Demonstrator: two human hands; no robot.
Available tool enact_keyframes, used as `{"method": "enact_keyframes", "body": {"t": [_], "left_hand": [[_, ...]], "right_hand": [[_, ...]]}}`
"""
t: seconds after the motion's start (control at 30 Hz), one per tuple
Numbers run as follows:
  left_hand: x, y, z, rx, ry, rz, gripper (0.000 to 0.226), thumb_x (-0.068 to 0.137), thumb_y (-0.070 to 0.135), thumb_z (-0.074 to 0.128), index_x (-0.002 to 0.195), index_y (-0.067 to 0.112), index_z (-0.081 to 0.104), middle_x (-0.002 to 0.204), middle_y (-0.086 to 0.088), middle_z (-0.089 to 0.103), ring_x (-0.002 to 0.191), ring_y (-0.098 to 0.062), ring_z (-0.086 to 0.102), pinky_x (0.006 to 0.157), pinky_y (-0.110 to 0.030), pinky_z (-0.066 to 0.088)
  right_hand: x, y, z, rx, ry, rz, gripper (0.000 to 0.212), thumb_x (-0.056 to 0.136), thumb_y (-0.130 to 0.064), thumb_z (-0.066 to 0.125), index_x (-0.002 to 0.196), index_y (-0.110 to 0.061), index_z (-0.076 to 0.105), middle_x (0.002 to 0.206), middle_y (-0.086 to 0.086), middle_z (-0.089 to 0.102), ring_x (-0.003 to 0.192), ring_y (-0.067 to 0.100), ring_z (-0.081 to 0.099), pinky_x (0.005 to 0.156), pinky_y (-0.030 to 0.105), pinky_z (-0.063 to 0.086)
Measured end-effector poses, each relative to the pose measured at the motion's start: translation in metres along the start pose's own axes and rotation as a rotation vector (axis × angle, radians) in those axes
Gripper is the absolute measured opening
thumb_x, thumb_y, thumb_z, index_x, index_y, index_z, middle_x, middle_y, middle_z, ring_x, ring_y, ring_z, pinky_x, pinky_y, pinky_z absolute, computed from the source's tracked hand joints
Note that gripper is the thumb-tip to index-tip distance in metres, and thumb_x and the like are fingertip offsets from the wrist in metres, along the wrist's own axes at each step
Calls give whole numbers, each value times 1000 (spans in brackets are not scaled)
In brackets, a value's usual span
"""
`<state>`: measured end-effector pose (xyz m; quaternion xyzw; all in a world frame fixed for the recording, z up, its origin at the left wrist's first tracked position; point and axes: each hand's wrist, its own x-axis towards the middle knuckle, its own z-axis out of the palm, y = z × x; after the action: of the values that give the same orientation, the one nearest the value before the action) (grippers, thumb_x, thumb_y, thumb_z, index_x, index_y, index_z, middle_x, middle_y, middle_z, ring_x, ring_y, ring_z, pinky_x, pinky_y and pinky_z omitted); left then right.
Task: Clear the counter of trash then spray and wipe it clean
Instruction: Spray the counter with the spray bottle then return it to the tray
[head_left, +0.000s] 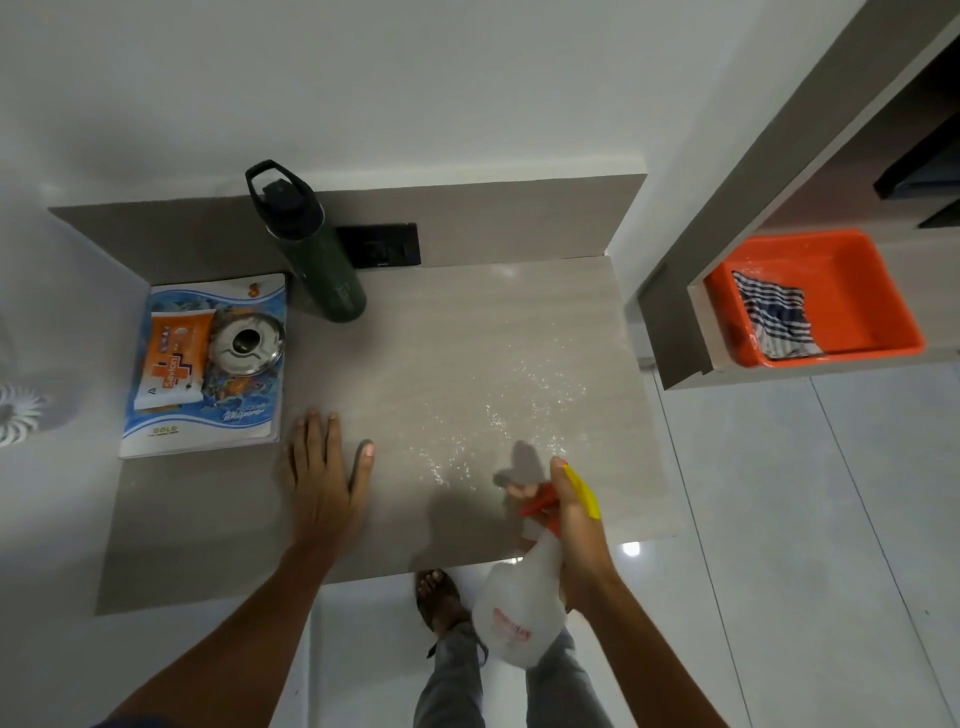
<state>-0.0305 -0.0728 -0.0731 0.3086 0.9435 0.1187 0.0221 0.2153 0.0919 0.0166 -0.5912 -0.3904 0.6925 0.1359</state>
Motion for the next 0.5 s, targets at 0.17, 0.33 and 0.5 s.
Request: {"method": "enact_keyframes", "body": {"t": [0.17, 0.33, 0.5], "left_hand": [[-1, 2, -2, 22, 2, 4, 72, 109, 54, 42, 162, 6, 46, 172, -21, 40, 162, -41, 35, 130, -59, 31], [-1, 5, -7, 2, 7, -2, 73, 108, 54, 39, 161, 4, 48, 171, -23, 42, 161, -43, 38, 130, -61, 32], [-2, 7, -10, -26, 11, 0, 74, 108, 54, 40, 162, 5, 47, 173, -22, 40, 162, -42, 35, 131, -60, 29]], "right_hand": [[0, -21, -32, -136, 116, -138, 35, 103, -61, 57, 78, -46, 77, 72, -8, 79, 74, 23, 83, 68, 38, 68], [6, -34, -58, -186, 80, -104, 47, 104, -60, 59, 87, -20, 77, 89, 13, 82, 87, 28, 82, 77, 44, 66], [0, -22, -64, -239, 38, -107, 50, 102, -62, 58, 81, -18, 71, 68, 8, 70, 61, 22, 72, 57, 29, 62]]}}
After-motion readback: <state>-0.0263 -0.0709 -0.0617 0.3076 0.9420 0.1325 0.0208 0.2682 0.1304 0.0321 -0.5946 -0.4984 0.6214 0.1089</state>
